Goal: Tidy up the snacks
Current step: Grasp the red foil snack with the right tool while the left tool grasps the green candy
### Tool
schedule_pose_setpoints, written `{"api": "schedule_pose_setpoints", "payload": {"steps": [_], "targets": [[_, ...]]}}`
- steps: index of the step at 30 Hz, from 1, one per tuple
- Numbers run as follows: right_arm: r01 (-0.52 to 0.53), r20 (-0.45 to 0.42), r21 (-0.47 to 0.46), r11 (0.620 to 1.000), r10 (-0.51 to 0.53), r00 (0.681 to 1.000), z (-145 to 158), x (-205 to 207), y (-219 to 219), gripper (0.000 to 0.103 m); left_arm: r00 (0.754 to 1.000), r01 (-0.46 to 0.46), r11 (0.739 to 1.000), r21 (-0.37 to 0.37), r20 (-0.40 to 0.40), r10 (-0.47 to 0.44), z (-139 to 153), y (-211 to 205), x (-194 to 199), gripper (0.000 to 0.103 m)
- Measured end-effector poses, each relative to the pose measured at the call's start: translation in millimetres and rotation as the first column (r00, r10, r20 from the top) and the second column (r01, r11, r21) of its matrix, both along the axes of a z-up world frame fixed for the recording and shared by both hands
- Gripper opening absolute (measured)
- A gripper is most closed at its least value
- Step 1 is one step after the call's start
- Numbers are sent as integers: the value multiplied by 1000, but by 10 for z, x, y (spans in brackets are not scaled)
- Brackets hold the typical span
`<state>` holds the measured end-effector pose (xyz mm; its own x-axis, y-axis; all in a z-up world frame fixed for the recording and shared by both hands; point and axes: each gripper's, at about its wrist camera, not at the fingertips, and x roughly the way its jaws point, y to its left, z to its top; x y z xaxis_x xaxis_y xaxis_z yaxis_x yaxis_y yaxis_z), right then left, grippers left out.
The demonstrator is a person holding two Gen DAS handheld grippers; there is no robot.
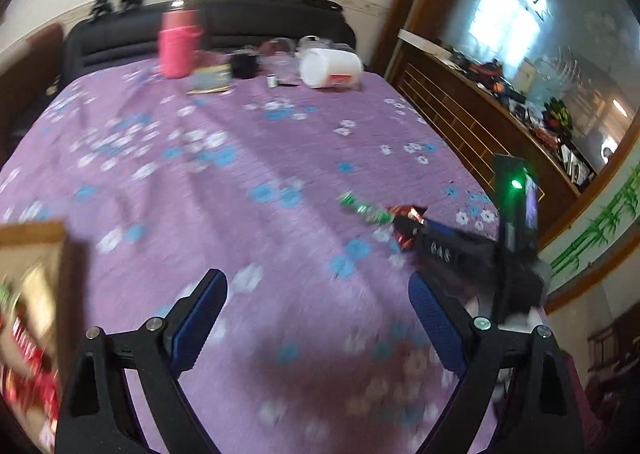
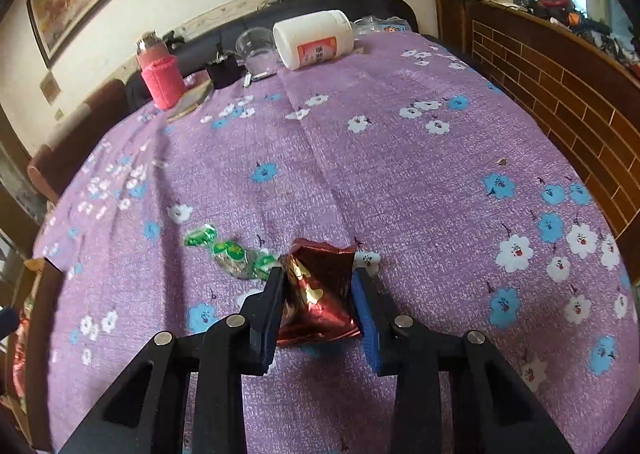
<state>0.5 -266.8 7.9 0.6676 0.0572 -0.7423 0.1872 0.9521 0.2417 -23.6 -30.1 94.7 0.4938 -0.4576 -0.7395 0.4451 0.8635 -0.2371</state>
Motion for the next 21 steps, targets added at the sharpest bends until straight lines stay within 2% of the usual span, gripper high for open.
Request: {"api": "schedule_pose_setpoints", "payload": {"steps": [5, 8, 11, 15, 17, 18, 19, 21], "targets": [[42, 11, 83, 996, -43, 999, -1, -89, -199, 35, 995, 32, 999, -31, -90, -35, -230, -441, 510, 91], [77, 8, 155, 985, -79, 997, -22, -127, -380, 35, 991, 44, 999, -26, -126, -46, -355, -734, 773, 82], [114, -3, 231, 966, -117, 993, -42, -154, -549, 35, 989, 89, 996, 24, -124, -85, -470, -1012, 868, 74], [148, 2, 247, 958, -153, 988, -7, -206, -653, 35, 986, 130, 988, 87, -111, -121, -630, -1210, 892, 72], [152, 10, 246, 957, -159, 987, 19, -219, -659, 35, 987, 148, 979, 140, -81, -138, -710, -1306, 895, 63], [153, 13, 241, 958, -161, 987, 30, -218, -656, 35, 988, 151, 976, 158, -56, -144, -703, -1322, 878, 52], [153, 16, 232, 961, -161, 987, 43, -222, -645, 35, 986, 165, 971, 174, -35, -161, -703, -1355, 855, 34], [155, 20, 222, 963, -164, 986, 55, -230, -642, 35, 985, 172, 966, 195, -14, -173, -696, -1382, 826, 20]]}}
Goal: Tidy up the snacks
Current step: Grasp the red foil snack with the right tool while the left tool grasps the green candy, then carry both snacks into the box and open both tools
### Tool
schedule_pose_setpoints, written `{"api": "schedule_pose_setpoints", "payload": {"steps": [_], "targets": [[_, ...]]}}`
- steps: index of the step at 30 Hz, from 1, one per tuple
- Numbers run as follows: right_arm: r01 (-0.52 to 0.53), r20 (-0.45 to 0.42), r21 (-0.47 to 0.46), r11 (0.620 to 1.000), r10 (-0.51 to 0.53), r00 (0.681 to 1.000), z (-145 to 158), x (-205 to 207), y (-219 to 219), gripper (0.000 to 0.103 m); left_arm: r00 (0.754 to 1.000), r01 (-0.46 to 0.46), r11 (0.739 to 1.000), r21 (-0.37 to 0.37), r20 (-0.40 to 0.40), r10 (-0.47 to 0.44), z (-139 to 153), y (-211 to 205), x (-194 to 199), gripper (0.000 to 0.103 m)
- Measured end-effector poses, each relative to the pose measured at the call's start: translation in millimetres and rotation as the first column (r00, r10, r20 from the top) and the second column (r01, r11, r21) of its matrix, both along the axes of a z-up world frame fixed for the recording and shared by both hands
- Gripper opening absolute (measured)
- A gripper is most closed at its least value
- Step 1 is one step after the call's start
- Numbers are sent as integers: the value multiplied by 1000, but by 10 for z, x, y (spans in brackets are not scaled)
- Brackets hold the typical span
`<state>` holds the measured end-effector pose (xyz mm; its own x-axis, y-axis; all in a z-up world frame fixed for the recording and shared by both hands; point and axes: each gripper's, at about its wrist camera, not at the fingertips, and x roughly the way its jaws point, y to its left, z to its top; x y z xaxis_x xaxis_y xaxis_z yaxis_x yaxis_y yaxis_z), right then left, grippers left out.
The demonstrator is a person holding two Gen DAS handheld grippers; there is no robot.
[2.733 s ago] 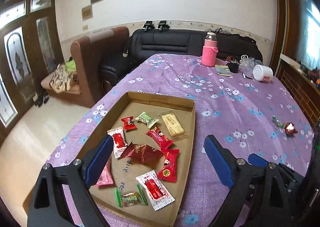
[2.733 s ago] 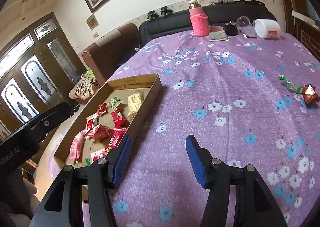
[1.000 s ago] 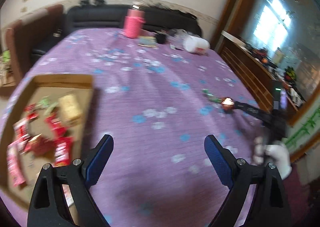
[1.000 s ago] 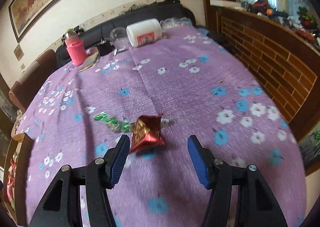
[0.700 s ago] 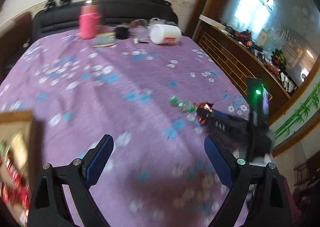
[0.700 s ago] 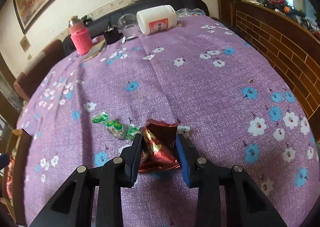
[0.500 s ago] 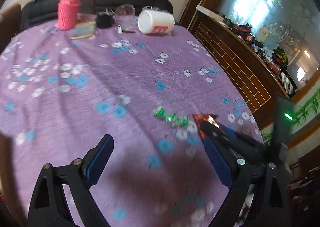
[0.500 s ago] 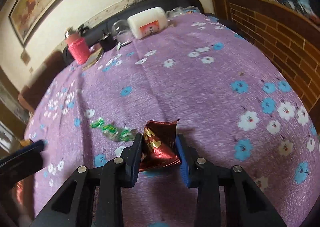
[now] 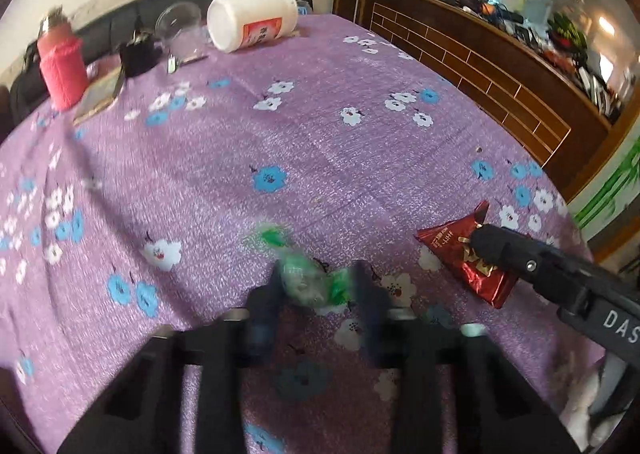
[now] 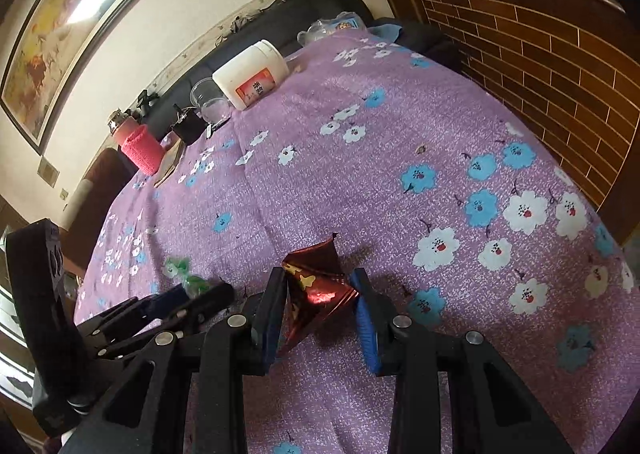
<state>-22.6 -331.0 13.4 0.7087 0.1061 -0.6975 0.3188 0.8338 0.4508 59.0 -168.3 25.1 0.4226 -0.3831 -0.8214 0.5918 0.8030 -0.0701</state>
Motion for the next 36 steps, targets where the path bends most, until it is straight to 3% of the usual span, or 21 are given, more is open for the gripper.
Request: {"api": "schedule_pose_setpoints", "payload": {"steps": [6, 11, 20, 23, 26, 28, 30, 31, 32, 34, 36], "targets": [[2, 8, -12, 1000, -1, 1000, 10, 1, 11, 34, 1000, 1, 1000, -18, 17, 0, 55, 53, -65, 19], [-24, 41, -38, 999, 25, 999, 61, -15, 93, 28, 1000, -19, 996, -85, 20, 20, 231, 250, -186, 19], [-143, 104, -9, 990, 143, 984, 85, -13, 346, 20, 989, -133, 964, -230, 25, 142, 655, 1349, -694, 19], [-161, 113, -29, 986, 164, 980, 98, -22, 452, 8, 974, -210, 938, -277, 24, 225, 761, 1910, -905, 19], [-184, 97, -58, 981, 189, 977, 77, -23, 583, 8, 942, -314, 893, -322, 11, 335, 806, 2555, -1117, 19], [-186, 84, -95, 978, 194, 977, 76, -26, 648, 8, 910, -393, 851, -349, -13, 414, 800, 3008, -1265, 19], [-164, 100, -55, 985, 169, 981, 102, -72, 594, 9, 883, -443, 826, -348, -9, 470, 792, 3321, -1399, 19], [-143, 98, -53, 988, 148, 984, 123, -101, 569, 16, 868, -466, 814, -345, -4, 496, 791, 3485, -1483, 19], [-123, 84, -71, 990, 129, 988, 146, -113, 562, 39, 860, -480, 806, -347, -2, 511, 788, 3612, -1552, 19], [-111, 43, -108, 988, 116, 992, 151, -114, 612, 75, 846, -499, 792, -351, 0, 533, 773, 3814, -1656, 19], [-120, 17, -134, 984, 124, 992, 127, -69, 688, 75, 836, -514, 782, -354, 0, 549, 750, 3949, -1712, 19]]}}
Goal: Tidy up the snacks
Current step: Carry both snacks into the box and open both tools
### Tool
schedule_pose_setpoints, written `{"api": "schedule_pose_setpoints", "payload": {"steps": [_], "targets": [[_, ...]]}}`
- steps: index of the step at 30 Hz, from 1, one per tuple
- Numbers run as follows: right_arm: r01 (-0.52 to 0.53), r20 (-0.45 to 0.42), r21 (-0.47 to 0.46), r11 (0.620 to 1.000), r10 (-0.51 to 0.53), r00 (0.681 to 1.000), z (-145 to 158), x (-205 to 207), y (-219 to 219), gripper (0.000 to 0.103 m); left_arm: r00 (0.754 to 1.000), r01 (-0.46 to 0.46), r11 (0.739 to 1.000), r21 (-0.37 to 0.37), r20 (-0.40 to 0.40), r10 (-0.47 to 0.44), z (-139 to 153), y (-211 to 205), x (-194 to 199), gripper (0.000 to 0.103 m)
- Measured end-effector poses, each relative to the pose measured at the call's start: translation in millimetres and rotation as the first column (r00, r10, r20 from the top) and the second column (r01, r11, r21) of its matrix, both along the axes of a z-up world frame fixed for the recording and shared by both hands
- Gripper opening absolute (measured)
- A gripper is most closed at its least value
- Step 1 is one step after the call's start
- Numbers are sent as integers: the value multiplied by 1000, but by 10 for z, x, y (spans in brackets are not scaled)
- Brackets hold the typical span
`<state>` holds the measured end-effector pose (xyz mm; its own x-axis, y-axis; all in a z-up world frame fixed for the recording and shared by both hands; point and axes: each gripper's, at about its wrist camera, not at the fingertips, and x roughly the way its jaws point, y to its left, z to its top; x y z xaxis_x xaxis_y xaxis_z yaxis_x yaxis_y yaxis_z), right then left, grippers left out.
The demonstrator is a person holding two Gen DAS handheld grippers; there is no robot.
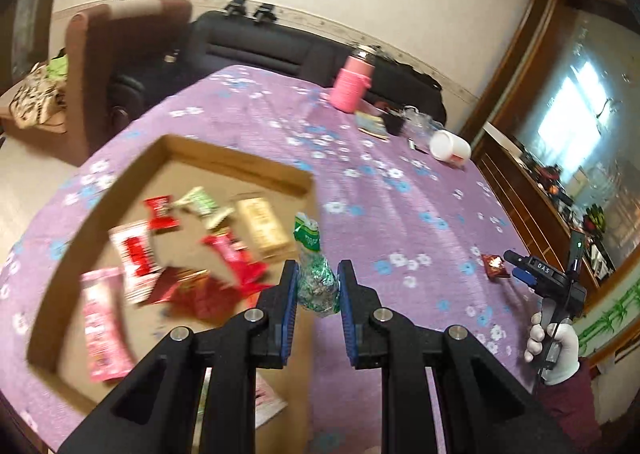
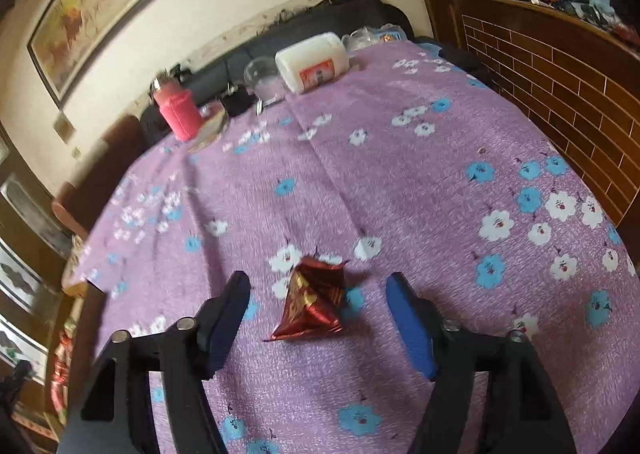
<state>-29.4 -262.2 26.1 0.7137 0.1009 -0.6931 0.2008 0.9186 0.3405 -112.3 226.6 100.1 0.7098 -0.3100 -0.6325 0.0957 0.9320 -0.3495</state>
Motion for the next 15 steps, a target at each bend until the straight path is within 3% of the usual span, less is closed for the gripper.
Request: {"api": "schedule_pose_setpoints", "payload": {"steps": [3, 5, 7, 12, 15], "targets": [[-10, -47, -87, 996, 6, 999, -71, 167, 155, 70, 999, -35, 999, -1, 4, 35, -33, 174, -76, 19], [-20, -103, -102, 995, 10, 995, -169, 287, 205, 36, 998, -62, 998, -3, 5, 62, -58, 285, -125, 19], [-3, -112, -159, 987, -15, 994, -165, 306, 231, 36, 996, -84, 996, -8, 1, 84, -88, 382, -168, 19], [0, -74, -120, 993, -9, 997, -2, 127, 258, 35, 990, -136, 991, -7, -34, 135, -214, 619, -167, 19], [-56, -14, -83, 995, 55, 998, 259, 4, 458, 35, 986, -151, 988, -12, -67, 150, -325, 693, -97, 19]]}}
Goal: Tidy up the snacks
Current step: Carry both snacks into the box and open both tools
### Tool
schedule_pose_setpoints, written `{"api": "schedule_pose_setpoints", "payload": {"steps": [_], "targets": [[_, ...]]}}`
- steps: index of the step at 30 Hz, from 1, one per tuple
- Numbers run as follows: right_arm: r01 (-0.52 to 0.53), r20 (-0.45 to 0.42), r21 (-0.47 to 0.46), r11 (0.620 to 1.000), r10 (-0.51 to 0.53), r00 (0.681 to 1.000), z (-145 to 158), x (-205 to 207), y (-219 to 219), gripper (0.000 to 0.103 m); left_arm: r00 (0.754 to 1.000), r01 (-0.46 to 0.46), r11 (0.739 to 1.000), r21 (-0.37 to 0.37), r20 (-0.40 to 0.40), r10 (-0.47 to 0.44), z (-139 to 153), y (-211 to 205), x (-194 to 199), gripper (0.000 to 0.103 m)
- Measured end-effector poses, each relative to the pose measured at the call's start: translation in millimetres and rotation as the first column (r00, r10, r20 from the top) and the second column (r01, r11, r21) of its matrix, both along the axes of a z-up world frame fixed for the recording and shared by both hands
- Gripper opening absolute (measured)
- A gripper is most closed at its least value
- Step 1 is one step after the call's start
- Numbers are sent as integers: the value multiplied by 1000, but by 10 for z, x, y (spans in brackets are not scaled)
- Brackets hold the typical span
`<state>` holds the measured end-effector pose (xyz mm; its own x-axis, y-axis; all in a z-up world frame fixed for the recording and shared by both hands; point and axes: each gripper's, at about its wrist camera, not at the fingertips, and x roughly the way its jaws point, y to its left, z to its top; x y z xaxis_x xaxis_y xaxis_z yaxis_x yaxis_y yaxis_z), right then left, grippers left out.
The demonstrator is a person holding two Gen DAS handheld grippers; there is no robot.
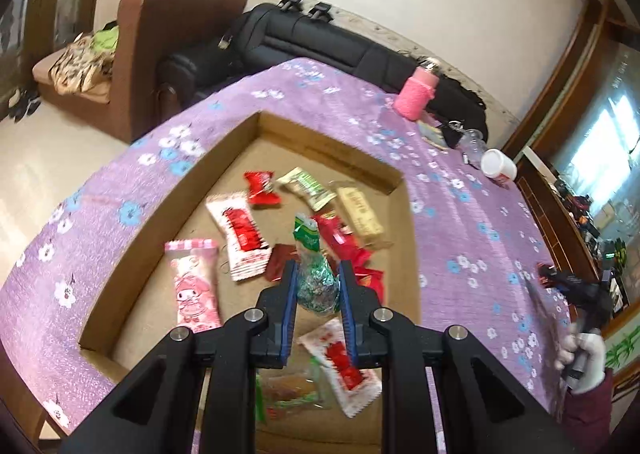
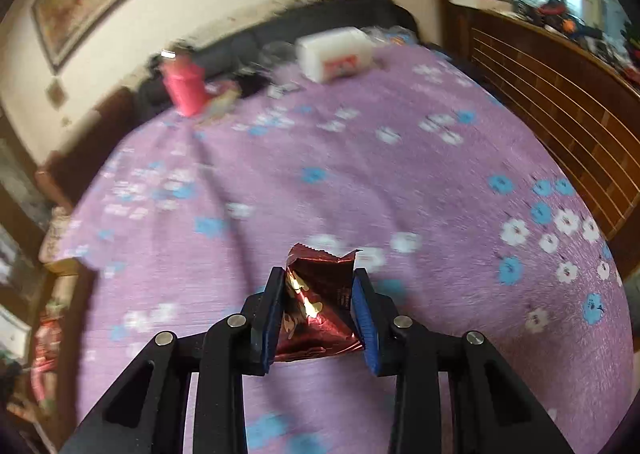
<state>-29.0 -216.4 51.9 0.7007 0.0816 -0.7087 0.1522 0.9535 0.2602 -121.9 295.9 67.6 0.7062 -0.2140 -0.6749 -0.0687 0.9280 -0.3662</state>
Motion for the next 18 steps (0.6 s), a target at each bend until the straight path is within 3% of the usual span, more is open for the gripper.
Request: {"api": "schedule_pose_setpoints", "payload": {"steps": [3, 6, 12, 14, 16, 18], "targets": [[-130, 53, 21, 991, 129, 990, 248, -54, 433, 36, 1000, -2, 1000, -5, -30, 2, -102, 11, 55, 19], [-281, 72, 49, 958, 277, 958, 372, -31, 1002, 36, 998, -12, 1000, -2, -70, 12, -208, 17, 75, 19], [-529, 48, 60, 847, 527, 849, 321, 34, 2288, 36, 992, -40, 999, 7, -117, 40, -302, 100, 108, 20], [-567, 37, 52, 822, 566, 824, 260, 60, 2599, 37, 993, -41, 999, -5, -112, 41, -285, 120, 106, 24], [-607, 24, 52, 793, 606, 795, 229, 142, 2922, 37, 994, -45, 999, -13, -101, 43, -243, 143, 75, 39], [-636, 5, 55, 770, 636, 771, 193, 261, 3216, 37, 996, -44, 998, -35, -76, 41, -185, 172, 17, 46]]}}
